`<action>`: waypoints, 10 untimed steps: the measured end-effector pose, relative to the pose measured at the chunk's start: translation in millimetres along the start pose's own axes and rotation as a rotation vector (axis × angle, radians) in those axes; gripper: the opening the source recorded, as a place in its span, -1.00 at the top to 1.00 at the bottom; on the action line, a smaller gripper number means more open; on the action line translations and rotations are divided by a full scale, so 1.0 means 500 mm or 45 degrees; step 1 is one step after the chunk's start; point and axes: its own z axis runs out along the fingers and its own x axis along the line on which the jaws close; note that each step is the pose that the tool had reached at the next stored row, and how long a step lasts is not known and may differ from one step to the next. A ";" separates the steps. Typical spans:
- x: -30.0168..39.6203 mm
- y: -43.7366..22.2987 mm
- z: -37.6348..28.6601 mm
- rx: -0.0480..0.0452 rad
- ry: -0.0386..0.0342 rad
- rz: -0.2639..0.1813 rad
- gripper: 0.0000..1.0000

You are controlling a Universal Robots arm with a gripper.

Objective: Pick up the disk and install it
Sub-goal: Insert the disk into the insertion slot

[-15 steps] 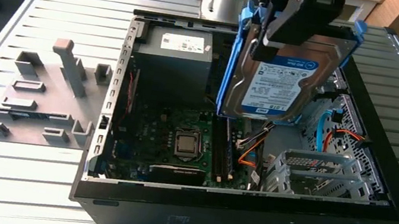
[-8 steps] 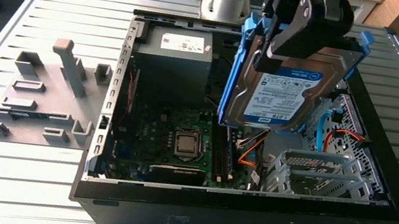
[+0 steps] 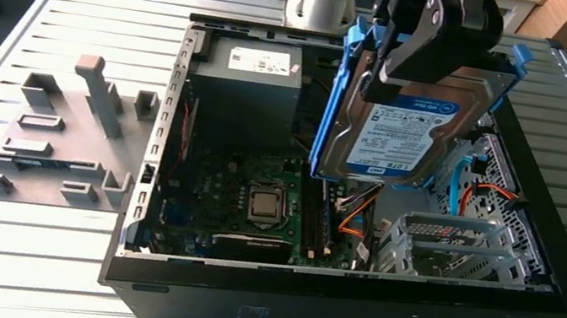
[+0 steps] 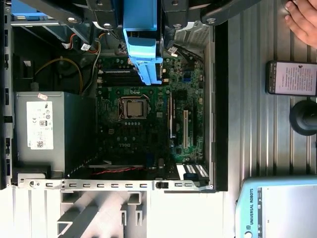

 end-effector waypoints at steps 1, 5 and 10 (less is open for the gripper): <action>0.000 0.000 0.000 0.000 0.0000 0.000 0.26; 0.000 -0.001 0.000 0.000 0.0000 0.000 0.26; -0.001 -0.030 -0.001 0.000 -0.0001 0.000 0.26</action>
